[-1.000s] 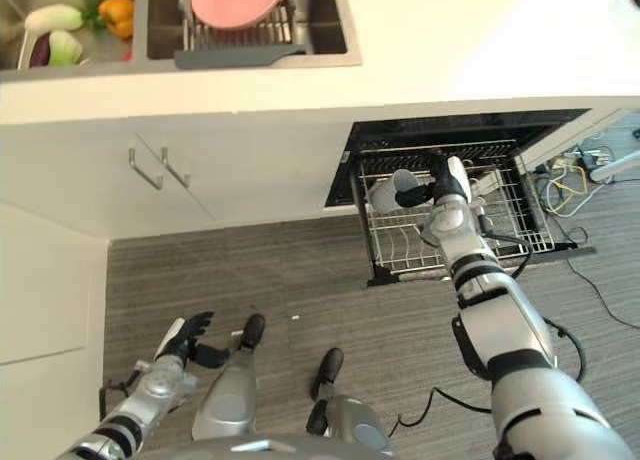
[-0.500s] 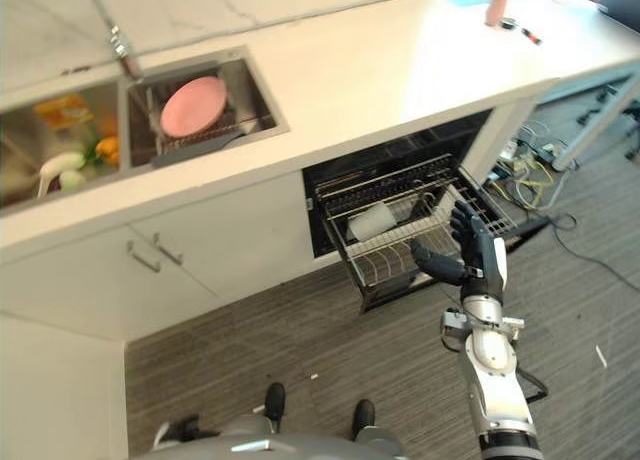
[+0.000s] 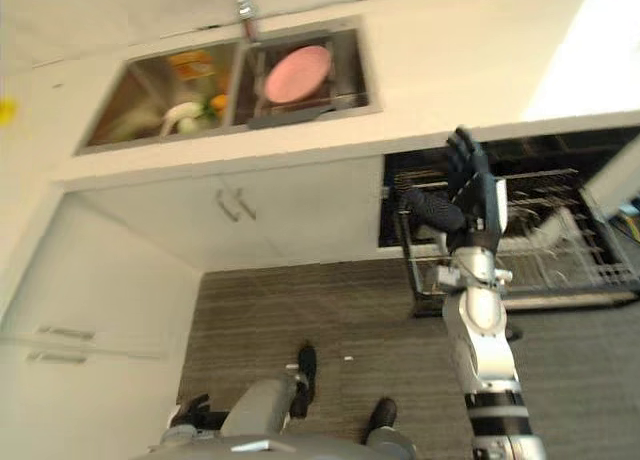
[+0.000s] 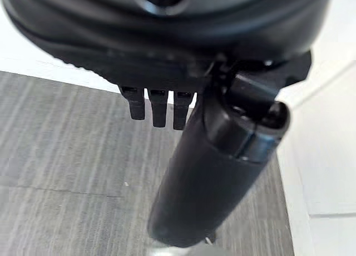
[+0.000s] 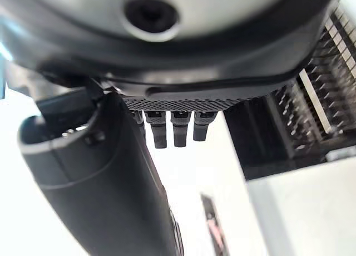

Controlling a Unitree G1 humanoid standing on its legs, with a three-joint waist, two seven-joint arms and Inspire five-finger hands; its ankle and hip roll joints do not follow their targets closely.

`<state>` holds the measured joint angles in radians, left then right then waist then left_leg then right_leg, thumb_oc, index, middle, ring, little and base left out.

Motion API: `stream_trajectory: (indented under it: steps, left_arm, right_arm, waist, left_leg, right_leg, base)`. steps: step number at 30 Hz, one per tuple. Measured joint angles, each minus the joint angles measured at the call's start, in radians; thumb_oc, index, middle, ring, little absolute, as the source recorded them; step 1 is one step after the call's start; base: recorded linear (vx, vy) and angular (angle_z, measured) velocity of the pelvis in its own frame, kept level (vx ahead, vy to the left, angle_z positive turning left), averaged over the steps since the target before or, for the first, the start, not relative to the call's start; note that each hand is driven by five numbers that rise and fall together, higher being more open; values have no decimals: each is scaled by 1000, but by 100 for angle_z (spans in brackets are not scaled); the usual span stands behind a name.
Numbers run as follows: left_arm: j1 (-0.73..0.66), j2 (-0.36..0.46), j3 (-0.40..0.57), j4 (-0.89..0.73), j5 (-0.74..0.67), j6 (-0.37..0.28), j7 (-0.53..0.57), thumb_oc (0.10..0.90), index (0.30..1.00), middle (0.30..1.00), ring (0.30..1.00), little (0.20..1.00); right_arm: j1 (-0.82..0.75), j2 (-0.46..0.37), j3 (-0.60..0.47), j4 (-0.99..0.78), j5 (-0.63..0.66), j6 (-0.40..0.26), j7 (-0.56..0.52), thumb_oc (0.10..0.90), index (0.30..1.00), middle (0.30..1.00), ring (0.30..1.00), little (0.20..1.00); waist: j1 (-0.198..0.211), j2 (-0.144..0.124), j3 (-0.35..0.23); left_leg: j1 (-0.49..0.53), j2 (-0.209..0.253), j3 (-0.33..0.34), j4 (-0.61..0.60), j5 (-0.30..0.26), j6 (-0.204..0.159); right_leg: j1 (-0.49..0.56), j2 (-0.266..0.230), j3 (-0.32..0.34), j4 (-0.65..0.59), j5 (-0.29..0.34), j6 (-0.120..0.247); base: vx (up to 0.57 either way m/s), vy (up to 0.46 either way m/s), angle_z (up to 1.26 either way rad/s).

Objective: Place the dishes in the dishwasher.

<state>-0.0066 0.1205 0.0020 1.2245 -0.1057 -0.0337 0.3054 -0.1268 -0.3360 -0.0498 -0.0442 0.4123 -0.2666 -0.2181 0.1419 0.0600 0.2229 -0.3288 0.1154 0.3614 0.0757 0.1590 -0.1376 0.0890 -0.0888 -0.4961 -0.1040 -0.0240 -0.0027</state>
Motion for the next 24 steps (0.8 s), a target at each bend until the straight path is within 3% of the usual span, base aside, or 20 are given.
stream_trajectory:
  steps: [1, 2, 3, 4, 5, 6, 7, 8, 9, 11, 12, 13, 15, 16, 17, 19, 20, 21, 22, 24]
  left_arm:
    - [0, 3, -3, 1, 1, 4, 0, 800, 900, 900, 900, 900]
    - [6, 3, -5, 3, 4, 10, -1, 800, 900, 900, 900, 900]
    - [15, 6, -3, 10, 14, 17, -7, 800, 900, 900, 900, 900]
    - [39, 23, -5, 22, 36, 21, -8, 800, 900, 900, 900, 900]
    - [55, 30, -10, 30, 44, 23, -11, 800, 900, 900, 900, 900]
    - [71, 35, -19, 30, 59, 24, -13, 800, 900, 900, 900, 900]
    - [64, 55, -23, 28, 76, 25, -19, 800, 900, 900, 900, 900]
    - [47, 59, -25, 28, 91, 23, -19, 800, 900, 900, 900, 900]
    - [47, 59, -25, 28, 91, 23, -19, 800, 900, 900, 900, 900]
    - [15, 53, -35, 15, 118, 18, -26, 800, 900, 900, 900, 900]
    - [-11, 61, -59, 12, 121, 3, -26, 800, 900, 900, 900, 900]
    - [-18, 71, -70, 11, 124, -2, -26, 800, 900, 900, 900, 900]
    - [-25, 74, -96, -4, 127, -2, -24, 800, 900, 900, 900, 900]
    - [-33, 78, -129, 9, 131, 0, -21, 800, 900, 900, 900, 900]
    - [-33, 84, -133, 28, 139, 10, -29, 800, 900, 900, 900, 900]
    - [2, 81, -134, 22, 142, 4, -42, 800, 900, 900, 900, 900]
    - [2, 81, -134, 22, 142, 4, -42, 800, 900, 900, 900, 900]
    - [35, 84, -134, 12, 148, 0, -43, 800, 900, 900, 900, 900]
    - [65, 89, -135, -2, 157, 2, -44, 800, 900, 900, 900, 900]
    - [87, 98, -139, -2, 158, 21, -45, 800, 900, 900, 900, 900]
  right_arm:
    - [-21, -7, 0, -20, -33, -5, -16, 800, 900, 900, 900, 900]
    - [-39, -12, 1, -41, -66, -5, -27, 800, 900, 900, 900, 900]
    - [-52, -7, 6, -45, -87, -5, -28, 800, 900, 900, 900, 900]
    - [-53, 3, 25, -43, -108, -6, -30, 800, 900, 900, 900, 900]
    - [-47, 10, 31, -43, -127, -6, -29, 800, 900, 900, 900, 900]
    - [-35, 14, 27, -47, -147, -9, -26, 800, 900, 900, 900, 900]
    - [-15, 24, 23, -57, -159, -13, -27, 800, 900, 900, 900, 900]
    - [-8, 23, 19, -58, -184, -11, -31, 800, 900, 900, 900, 900]
    - [-8, 23, 19, -58, -184, -11, -31, 800, 900, 900, 900, 900]
    - [29, 19, 13, -63, -224, -5, -32, 800, 900, 900, 900, 900]
    - [50, 30, 6, -79, -267, -4, -31, 800, 900, 900, 900, 900]
    - [53, 70, -4, -90, -291, -4, -27, 800, 900, 900, 900, 900]
    - [86, 90, -5, -98, -296, 2, -43, 800, 900, 900, 900, 900]
    - [75, 97, -4, -102, -298, 0, -39, 800, 900, 900, 900, 900]
    - [82, 109, -9, -108, -296, -1, -44, 800, 900, 900, 900, 900]
    - [105, 111, -30, -104, -292, 6, -75, 800, 900, 900, 900, 900]
    - [105, 111, -30, -104, -292, 6, -75, 800, 900, 900, 900, 900]
    - [105, 112, -31, -103, -293, 5, -83, 800, 900, 900, 900, 900]
    - [104, 109, -34, -103, -293, 2, -84, 800, 900, 900, 900, 900]
    - [105, 94, -40, -103, -300, -6, -87, 800, 900, 900, 900, 900]
  waist:
    - [1, -4, 1]
    - [19, -4, -1]
    - [32, -21, -3]
    - [39, -56, -14]
    - [39, -74, -26]
    - [35, -78, -53]
    - [31, -113, -63]
    - [24, -122, -64]
    - [24, -122, -64]
    - [2, -109, -72]
    - [-45, -105, -74]
    - [-75, -105, -74]
    - [-102, -93, -69]
    - [-111, -76, -63]
    - [-130, -72, -56]
    - [-144, -77, -58]
    - [-144, -77, -58]
    - [-141, -79, -68]
    - [-143, -91, -90]
    - [-139, -110, -113]
  left_leg:
    - [-17, 32, 80, -33, -4, 8]
    - [-19, 56, 108, -59, -2, 13]
    - [-6, 52, 66, -70, -9, 33]
    - [47, 15, -8, -97, 0, 51]
    - [94, -20, -34, -117, 12, 67]
    - [137, -43, -43, -161, 27, 157]
    - [146, -82, -48, -168, 22, 175]
    - [164, -110, -57, -167, 8, 197]
    - [164, -110, -57, -167, 8, 197]
    - [230, -153, -85, -167, -37, 242]
    - [273, -173, -134, -167, -80, 251]
    - [284, -178, -162, -167, -89, 259]
    - [327, -158, -167, -165, -115, 280]
    - [345, -121, -163, -163, -160, 260]
    - [366, -117, -158, -165, -157, 246]
    - [441, -120, -146, -166, -205, 205]
    - [441, -120, -146, -166, -205, 205]
    - [466, -125, -136, -166, -229, 198]
    - [484, -129, -138, -165, -247, 191]
    - [521, -136, -153, -162, -274, 156]
  right_leg:
    - [1, 15, -24, 0, -7, 9]
    - [6, 32, -30, 1, -18, 19]
    - [22, 34, -31, 5, -29, 38]
    - [61, 23, -38, 6, -49, 59]
    - [92, 11, -47, 13, -67, 80]
    - [105, 2, -47, 36, -94, 98]
    - [103, -36, -55, 69, -109, 114]
    - [93, -77, -50, 153, -131, 131]
    - [93, -77, -50, 153, -131, 131]
    - [35, -179, -27, 464, -137, 134]
    - [-110, -252, 119, 820, -55, 139]
    - [-196, -256, 214, 965, -46, 158]
    - [-335, -208, 284, 917, -121, 157]
    - [-417, -119, 357, 837, -149, 138]
    - [-445, -96, 343, 695, -138, 132]
    - [-460, -102, 211, 517, -56, 50]
    - [-460, -102, 211, 517, -56, 50]
    - [-453, -112, 130, 453, -25, 40]
    - [-454, -120, 97, 426, 7, 47]
    - [-411, -118, 106, 386, 120, 54]
  base:
    - [360, 178, 84]
    - [371, 174, 55]
    - [367, 206, 21]
    - [304, 209, 6]
    - [318, 305, 13]
    - [285, 276, 29]
    - [303, 304, 43]
    - [188, 176, 36]
    - [174, 198, 43]
    - [178, 336, 66]
    - [171, 299, 90]
    - [218, 119, 88]
    - [200, 29, 15]
    - [74, -39, -18]
    - [113, -72, -1]
    - [94, -56, 21]
    - [50, -10, 8]
    - [79, -24, 6]
    - [138, -59, 9]
    - [113, -59, 13]
